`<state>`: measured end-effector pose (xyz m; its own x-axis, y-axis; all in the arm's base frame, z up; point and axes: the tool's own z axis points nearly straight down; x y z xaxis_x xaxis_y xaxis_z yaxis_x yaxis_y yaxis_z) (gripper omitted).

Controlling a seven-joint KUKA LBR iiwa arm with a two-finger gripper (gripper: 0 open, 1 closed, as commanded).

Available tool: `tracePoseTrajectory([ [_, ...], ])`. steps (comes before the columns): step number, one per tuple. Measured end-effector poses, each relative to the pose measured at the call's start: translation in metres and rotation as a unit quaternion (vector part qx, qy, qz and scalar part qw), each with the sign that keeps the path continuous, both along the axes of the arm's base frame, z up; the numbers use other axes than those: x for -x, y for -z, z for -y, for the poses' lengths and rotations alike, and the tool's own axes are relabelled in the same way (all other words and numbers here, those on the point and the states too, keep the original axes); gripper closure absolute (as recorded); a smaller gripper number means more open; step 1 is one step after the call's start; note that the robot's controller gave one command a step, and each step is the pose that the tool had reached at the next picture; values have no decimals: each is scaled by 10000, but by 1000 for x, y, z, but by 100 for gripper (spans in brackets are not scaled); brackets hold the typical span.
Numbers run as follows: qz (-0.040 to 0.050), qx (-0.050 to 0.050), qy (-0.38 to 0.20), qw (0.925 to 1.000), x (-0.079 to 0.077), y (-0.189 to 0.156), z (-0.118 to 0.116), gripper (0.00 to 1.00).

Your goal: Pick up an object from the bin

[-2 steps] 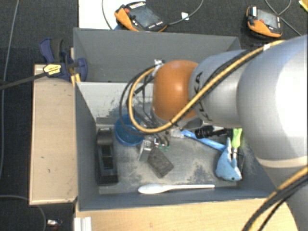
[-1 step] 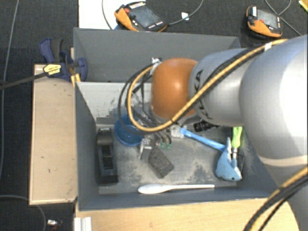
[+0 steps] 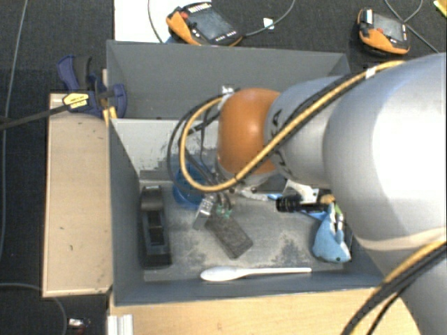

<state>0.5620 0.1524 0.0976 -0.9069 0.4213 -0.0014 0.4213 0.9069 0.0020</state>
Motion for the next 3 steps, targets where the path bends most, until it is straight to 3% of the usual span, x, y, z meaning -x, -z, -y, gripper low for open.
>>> tracePoseTrajectory([
  [1, 34, 1, -1759, 9844, 14, -3, 74, 0],
  [2, 41, 1, -1061, 9943, 7, 1, 87, 0],
  [3, 34, 6, -1875, 9823, 11, -6, 84, 0],
])
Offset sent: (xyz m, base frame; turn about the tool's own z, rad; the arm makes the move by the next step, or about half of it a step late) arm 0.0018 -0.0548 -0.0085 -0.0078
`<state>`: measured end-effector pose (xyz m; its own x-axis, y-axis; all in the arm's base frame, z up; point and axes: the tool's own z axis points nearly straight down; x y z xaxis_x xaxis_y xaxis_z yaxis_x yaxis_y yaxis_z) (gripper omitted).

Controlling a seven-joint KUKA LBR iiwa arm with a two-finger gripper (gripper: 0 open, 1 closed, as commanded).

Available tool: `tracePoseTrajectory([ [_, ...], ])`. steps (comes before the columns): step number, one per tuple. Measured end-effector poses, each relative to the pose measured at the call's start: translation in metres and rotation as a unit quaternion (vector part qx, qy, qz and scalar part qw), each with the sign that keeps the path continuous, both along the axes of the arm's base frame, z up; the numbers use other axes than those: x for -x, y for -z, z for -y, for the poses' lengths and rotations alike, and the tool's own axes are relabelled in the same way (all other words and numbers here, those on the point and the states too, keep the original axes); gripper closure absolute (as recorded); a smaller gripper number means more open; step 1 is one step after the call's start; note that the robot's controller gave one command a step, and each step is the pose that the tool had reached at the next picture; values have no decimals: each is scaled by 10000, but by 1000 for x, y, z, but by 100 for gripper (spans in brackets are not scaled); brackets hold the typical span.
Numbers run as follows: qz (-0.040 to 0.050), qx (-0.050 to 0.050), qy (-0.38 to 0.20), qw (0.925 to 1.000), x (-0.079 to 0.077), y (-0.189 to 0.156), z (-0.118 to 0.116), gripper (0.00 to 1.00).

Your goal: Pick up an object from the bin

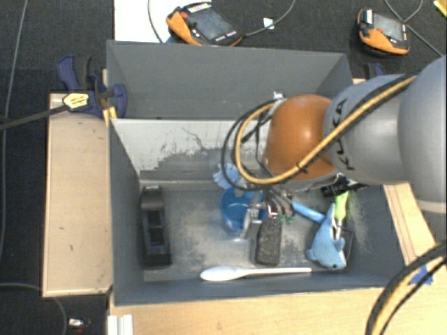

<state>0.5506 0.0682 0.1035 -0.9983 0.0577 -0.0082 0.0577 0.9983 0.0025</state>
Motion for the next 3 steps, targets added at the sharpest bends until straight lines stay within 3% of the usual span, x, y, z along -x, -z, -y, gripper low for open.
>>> tracePoseTrajectory([
  [1, 15, -22, 933, 9956, -11, 16, -6, 0],
  [2, -12, -11, 183, 9998, -1, 14, 8, 100],
  [3, -12, -12, 191, 9998, -1, 14, 8, 100],
])
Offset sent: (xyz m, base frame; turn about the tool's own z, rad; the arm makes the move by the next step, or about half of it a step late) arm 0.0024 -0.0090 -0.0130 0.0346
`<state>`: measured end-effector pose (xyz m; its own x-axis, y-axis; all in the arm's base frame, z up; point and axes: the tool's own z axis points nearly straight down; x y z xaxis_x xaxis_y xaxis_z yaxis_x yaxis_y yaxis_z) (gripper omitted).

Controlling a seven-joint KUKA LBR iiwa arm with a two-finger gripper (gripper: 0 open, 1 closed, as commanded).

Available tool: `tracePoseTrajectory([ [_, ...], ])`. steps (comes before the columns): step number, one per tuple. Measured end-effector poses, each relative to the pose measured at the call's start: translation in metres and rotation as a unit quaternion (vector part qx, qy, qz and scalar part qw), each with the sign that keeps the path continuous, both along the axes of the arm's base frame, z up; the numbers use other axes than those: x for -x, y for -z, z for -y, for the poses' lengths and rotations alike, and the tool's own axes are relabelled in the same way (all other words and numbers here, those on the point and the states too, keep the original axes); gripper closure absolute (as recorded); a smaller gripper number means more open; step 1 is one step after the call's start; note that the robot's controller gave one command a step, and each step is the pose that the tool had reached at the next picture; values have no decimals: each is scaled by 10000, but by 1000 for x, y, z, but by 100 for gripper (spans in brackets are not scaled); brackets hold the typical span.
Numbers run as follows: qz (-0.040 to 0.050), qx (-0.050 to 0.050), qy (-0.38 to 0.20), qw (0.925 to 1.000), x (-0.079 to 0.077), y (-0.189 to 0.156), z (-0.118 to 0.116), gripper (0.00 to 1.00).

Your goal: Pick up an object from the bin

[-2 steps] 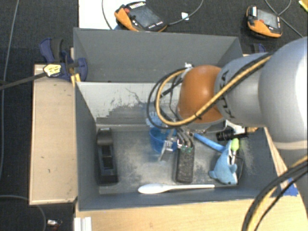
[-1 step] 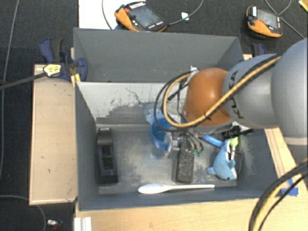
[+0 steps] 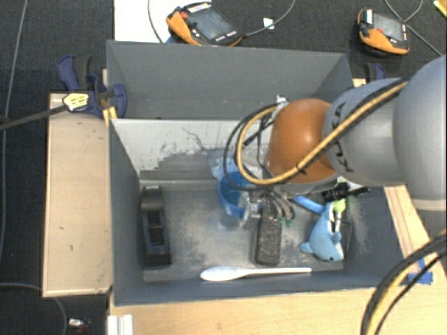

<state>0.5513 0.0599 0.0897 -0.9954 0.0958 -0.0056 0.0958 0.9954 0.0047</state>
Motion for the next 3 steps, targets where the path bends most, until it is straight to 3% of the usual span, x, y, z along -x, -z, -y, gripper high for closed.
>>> tracePoseTrajectory([
  [2, -19, -6, -100, 9999, -7, -7, -6, 100],
  [3, -18, 1, -188, 9998, -9, -114, 2, 100],
])
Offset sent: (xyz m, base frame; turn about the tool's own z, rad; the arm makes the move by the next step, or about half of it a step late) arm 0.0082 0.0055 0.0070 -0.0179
